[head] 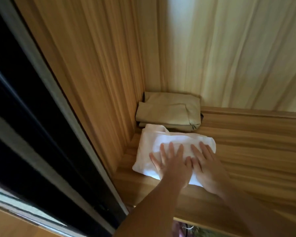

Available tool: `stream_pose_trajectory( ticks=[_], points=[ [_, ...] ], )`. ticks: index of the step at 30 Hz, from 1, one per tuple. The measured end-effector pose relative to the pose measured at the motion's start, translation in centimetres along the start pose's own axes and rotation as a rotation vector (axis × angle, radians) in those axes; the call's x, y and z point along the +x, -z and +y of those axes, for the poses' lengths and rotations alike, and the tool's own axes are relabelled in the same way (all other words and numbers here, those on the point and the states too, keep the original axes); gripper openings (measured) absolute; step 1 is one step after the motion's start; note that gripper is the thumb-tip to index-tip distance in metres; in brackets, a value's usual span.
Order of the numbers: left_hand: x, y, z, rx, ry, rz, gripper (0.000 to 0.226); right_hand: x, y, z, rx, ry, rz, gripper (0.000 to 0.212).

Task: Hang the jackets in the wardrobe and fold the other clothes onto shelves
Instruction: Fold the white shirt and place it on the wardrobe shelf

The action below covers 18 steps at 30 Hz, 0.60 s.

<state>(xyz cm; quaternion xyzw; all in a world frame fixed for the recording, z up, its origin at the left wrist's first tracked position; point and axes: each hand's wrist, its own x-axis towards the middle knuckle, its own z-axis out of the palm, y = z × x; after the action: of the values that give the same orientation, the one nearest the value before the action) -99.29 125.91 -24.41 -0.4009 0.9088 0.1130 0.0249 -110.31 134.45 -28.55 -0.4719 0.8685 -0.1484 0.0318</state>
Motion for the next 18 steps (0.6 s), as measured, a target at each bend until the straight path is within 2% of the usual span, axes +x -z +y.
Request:
stream_pose_trajectory(
  ticks=[2,6,11,14,16,18],
  points=[
    [0.3,0.3,-1.0,-0.015,0.041,-0.01,0.058,0.9,-0.1,-1.2,0.044,0.014,0.012,0.103],
    [1.4,0.8,-3.2,-0.063,0.13,-0.012,0.059,1.9,0.0,-4.1,0.079,0.038,-0.012,0.094],
    [2.6,1.5,-4.8,-0.135,0.145,-0.031,0.058,2.7,0.2,-6.0,0.11,0.003,-0.035,0.062],
    [3.1,1.4,-5.1,-0.134,0.136,-0.014,0.058,3.1,0.2,-6.2,0.112,0.005,-0.035,0.079],
    [3.3,1.3,-5.2,-0.124,0.134,-0.009,0.059,3.3,0.1,-6.2,0.109,-0.002,-0.051,0.071],
    [3.3,1.3,-5.2,-0.125,0.133,-0.011,0.059,3.3,0.3,-6.2,0.097,0.005,-0.046,0.074]
  ],
)
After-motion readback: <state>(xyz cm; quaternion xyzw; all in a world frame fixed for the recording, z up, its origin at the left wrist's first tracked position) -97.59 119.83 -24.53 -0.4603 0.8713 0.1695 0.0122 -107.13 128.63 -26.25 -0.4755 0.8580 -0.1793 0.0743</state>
